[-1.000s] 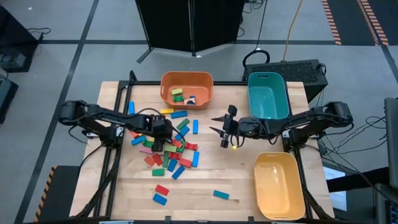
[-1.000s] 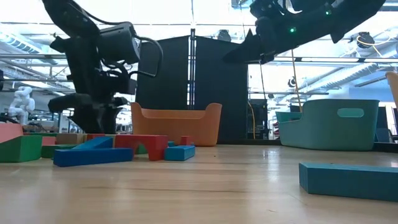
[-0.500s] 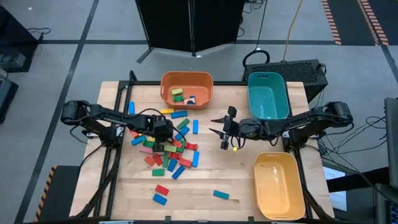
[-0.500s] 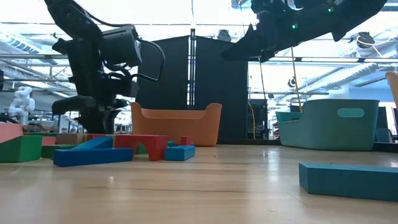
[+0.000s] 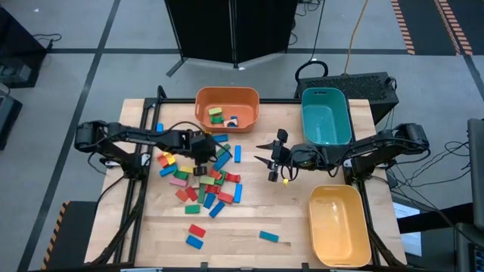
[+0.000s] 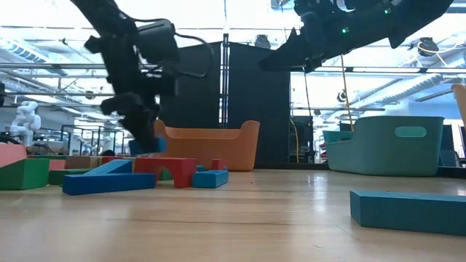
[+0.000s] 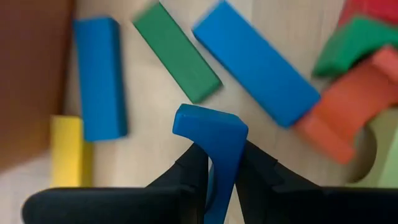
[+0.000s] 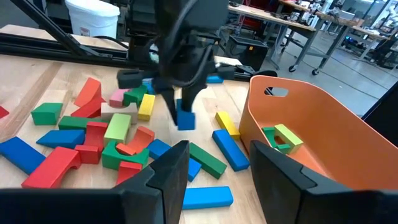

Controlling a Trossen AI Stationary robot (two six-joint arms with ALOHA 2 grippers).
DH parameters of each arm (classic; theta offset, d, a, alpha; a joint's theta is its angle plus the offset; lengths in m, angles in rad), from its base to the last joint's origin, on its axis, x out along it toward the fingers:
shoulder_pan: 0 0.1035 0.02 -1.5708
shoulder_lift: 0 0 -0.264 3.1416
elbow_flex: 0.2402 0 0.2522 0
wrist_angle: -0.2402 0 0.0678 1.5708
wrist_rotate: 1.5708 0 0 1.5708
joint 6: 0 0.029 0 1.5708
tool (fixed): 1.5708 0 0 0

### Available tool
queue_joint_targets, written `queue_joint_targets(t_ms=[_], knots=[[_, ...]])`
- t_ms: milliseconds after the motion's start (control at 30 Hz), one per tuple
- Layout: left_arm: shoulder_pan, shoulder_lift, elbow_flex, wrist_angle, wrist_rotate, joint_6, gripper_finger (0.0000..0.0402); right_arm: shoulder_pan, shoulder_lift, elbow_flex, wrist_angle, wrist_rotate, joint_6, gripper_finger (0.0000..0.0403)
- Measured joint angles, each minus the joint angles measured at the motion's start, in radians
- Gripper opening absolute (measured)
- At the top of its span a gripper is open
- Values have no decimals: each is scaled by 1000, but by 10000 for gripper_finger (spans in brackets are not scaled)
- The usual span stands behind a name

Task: Sort blocks by size
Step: Put the blue arch block into the orange bin

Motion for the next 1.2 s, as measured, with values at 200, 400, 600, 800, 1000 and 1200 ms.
queue_joint_targets(t_ms=[200,400,600,800,1000,1200], knots=[[47,0,127,-29,3,24,64,0,0,0,0,0,0,157],[128,0,236,-27,3,19,63,0,0,0,-1,0,0,157],[229,5,279,29,3,18,63,0,0,0,-16,0,6,157],[325,36,279,93,11,19,63,-2,0,0,-31,0,8,157],[396,131,279,195,79,19,63,-2,0,0,-31,0,17,157],[444,221,279,248,88,19,63,-3,0,0,-51,0,28,157]])
